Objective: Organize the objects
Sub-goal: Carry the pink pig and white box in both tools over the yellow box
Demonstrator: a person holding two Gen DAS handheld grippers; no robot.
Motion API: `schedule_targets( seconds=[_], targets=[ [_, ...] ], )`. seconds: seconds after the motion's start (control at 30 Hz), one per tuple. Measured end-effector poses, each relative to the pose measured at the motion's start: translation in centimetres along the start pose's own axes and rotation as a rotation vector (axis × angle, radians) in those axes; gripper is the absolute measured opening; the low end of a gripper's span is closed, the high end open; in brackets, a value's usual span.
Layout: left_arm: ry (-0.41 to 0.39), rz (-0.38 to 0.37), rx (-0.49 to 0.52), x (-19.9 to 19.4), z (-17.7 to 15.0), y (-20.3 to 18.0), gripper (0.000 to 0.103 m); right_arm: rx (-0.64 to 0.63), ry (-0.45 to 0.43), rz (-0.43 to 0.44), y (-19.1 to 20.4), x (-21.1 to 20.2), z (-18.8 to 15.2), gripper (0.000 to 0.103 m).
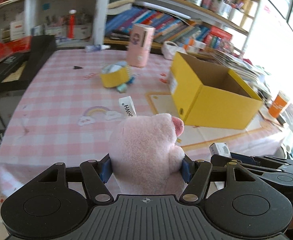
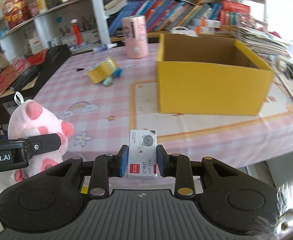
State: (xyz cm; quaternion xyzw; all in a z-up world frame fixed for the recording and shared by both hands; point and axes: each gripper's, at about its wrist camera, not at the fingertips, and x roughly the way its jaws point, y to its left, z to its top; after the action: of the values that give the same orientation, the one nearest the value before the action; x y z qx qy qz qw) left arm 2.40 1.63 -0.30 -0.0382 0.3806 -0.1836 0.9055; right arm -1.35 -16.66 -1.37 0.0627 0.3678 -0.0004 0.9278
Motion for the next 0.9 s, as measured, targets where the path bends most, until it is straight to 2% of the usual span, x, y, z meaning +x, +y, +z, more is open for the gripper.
schedule_targets(
  seconds=[0.53,0.73,0.9],
  targets=[
    [0.095,-0.172,0.154,4.0,0.2,-6.5,0.064,0.181,0.036,-0.181,-6.8,-2.3,-2.6,0.028],
    [0.096,-0.202,0.194,4.9,1.0,-8.5,0.064,0.233,0.038,-0.22,-9.1,-2.4,-2.4,0.028],
    [0.083,-0.206,0.193,5.7,1.7,-9.3,0.064,0.22,0.031,-0.221,-10.0,-2.0,-1.5,0.028]
  ],
)
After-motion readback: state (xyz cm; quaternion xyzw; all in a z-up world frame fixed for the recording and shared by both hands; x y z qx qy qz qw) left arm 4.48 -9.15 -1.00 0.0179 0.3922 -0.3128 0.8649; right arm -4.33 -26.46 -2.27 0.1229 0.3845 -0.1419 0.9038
